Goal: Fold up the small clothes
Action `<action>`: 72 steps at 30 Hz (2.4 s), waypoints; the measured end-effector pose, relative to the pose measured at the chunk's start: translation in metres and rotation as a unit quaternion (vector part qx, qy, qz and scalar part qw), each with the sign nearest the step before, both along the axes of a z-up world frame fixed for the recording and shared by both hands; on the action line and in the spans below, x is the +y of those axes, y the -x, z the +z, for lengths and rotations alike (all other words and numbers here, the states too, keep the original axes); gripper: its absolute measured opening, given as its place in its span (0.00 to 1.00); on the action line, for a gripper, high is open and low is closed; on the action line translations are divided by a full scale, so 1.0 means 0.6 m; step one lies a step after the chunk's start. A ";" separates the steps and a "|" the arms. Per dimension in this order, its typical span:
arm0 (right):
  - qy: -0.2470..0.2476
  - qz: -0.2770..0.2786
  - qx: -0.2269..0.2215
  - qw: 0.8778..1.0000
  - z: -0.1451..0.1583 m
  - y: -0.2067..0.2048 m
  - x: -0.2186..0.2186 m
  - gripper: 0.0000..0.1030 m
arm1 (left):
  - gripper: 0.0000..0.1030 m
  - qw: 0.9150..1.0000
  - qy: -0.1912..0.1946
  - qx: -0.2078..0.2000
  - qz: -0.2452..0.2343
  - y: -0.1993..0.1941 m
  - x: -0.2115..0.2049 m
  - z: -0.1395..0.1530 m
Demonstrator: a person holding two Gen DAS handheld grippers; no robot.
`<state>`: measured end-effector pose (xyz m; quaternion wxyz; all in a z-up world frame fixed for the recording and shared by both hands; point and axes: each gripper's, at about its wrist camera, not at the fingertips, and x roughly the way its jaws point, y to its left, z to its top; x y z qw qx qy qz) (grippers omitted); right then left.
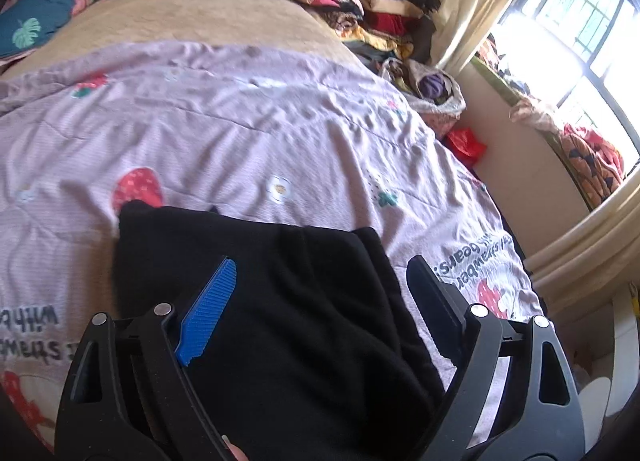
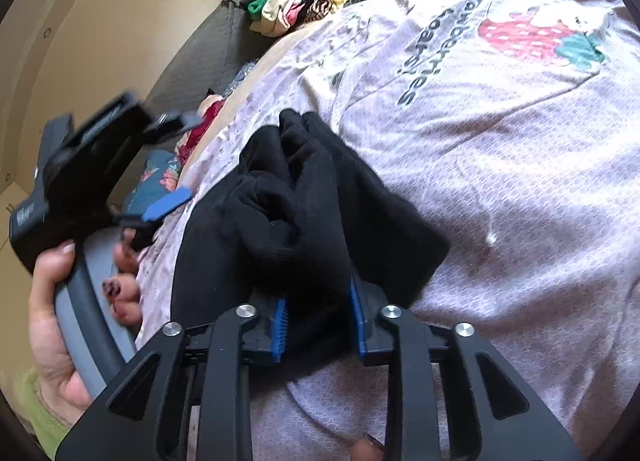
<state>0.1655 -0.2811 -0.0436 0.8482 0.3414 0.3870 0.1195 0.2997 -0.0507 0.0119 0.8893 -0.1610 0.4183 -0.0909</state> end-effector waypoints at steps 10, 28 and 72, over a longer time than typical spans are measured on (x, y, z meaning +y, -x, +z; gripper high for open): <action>0.042 -0.005 -0.081 0.996 0.073 -0.004 -0.049 0.57 | 0.79 0.997 -0.073 0.000 0.023 0.088 0.058 -0.048; 0.256 0.163 0.029 0.952 0.048 -0.254 0.102 0.14 | 0.79 0.999 -0.053 0.002 0.005 0.129 0.040 -0.101; 0.251 0.114 -0.108 0.955 0.160 -0.035 -0.016 0.91 | 0.91 0.999 -0.047 -0.016 -0.018 0.224 0.005 -0.039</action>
